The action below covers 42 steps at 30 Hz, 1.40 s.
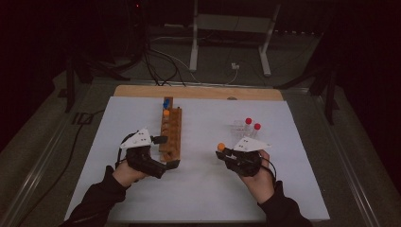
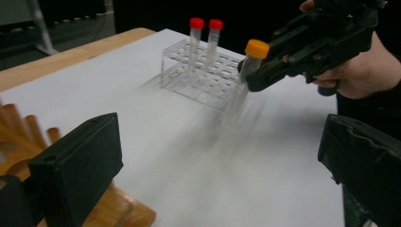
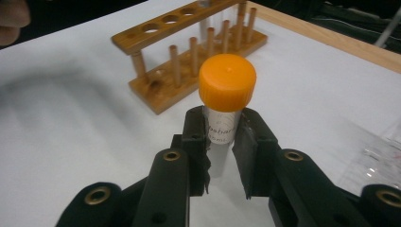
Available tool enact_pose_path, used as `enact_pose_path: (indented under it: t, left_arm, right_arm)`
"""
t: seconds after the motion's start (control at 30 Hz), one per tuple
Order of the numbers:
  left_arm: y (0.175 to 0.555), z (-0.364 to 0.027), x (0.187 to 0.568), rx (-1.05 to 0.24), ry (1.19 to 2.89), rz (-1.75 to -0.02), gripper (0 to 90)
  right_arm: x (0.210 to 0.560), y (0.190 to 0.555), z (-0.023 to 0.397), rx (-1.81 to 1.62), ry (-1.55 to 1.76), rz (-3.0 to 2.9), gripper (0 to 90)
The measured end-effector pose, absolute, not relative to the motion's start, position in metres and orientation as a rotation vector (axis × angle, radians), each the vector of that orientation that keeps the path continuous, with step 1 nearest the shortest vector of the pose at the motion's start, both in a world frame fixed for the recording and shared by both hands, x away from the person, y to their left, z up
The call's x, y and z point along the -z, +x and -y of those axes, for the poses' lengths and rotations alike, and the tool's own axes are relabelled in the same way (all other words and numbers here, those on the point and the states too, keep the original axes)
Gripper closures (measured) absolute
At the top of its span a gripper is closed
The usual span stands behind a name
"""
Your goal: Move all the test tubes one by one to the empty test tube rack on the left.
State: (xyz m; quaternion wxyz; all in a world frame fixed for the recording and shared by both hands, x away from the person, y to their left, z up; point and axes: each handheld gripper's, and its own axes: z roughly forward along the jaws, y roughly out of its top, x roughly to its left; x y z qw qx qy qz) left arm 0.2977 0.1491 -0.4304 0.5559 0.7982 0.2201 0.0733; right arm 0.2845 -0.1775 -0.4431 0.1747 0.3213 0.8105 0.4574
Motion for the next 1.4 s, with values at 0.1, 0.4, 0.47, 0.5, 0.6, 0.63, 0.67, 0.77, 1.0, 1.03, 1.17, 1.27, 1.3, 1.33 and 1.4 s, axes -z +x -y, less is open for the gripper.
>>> enact_pose_path:
  t: [0.1, 0.4, 0.47, 0.5, 0.6, 0.63, 0.67, 0.77, 1.0, 1.03, 1.17, 1.27, 1.3, 1.33, 1.4]
  left_arm:
    - [0.297, -0.143, 0.429, -0.159, 1.888, -0.502, 1.4]
    - [0.295, -0.125, 0.425, -0.128, 1.888, -0.455, 1.9]
    - [0.294, -0.122, 0.424, -0.127, 1.884, -0.446, 3.0]
    - [0.294, -0.12, 0.423, -0.122, 1.882, -0.441, 3.5]
    - [0.294, -0.113, 0.423, -0.121, 1.884, -0.429, 4.8]
    - [0.294, -0.111, 0.422, -0.118, 1.884, -0.425, 5.3]
    - [0.294, -0.109, 0.423, -0.116, 1.887, -0.417, 6.5]
    - [0.294, -0.103, 0.424, -0.108, 1.885, -0.404, 10.5]
    - [0.298, -0.095, 0.428, -0.103, 1.866, -0.391, 28.8]
    - [0.297, -0.094, 0.428, -0.1, 1.865, -0.385, 31.1]
    - [0.297, -0.087, 0.429, -0.104, 1.872, -0.361, 40.2]
    - [0.297, -0.082, 0.429, -0.1, 1.88, -0.346, 45.8]
    - [0.297, -0.08, 0.43, -0.105, 1.883, -0.344, 48.3]
    - [0.297, -0.079, 0.431, -0.106, 1.886, -0.339, 50.2]
    - [0.298, -0.077, 0.433, -0.106, 1.888, -0.335, 52.9]
  right_arm:
    - [0.442, 0.281, 0.173, -1.3, 0.891, -2.312, 74.9]
    - [0.441, 0.271, 0.159, -1.321, 0.829, -2.359, 75.0]
    - [0.441, 0.269, 0.157, -1.324, 0.82, -2.365, 75.0]
    - [0.441, 0.268, 0.156, -1.325, 0.816, -2.369, 75.0]
    - [0.441, 0.266, 0.154, -1.33, 0.807, -2.382, 75.0]
    - [0.441, 0.266, 0.153, -1.333, 0.804, -2.382, 75.0]
    - [0.441, 0.265, 0.152, -1.335, 0.801, -2.384, 75.0]
    - [0.44, 0.264, 0.151, -1.337, 0.793, -2.387, 74.9]
    - [0.44, 0.263, 0.151, -1.337, 0.785, -2.392, 74.9]
    - [0.44, 0.263, 0.15, -1.339, 0.785, -2.392, 75.0]
    - [0.44, 0.263, 0.15, -1.339, 0.783, -2.393, 75.0]
    - [0.44, 0.263, 0.149, -1.341, 0.783, -2.395, 75.0]
    - [0.44, 0.262, 0.149, -1.342, 0.782, -2.394, 75.0]
    - [0.44, 0.262, 0.149, -1.342, 0.782, -2.394, 75.0]
    - [0.439, 0.263, 0.149, -1.343, 0.784, -2.392, 75.0]
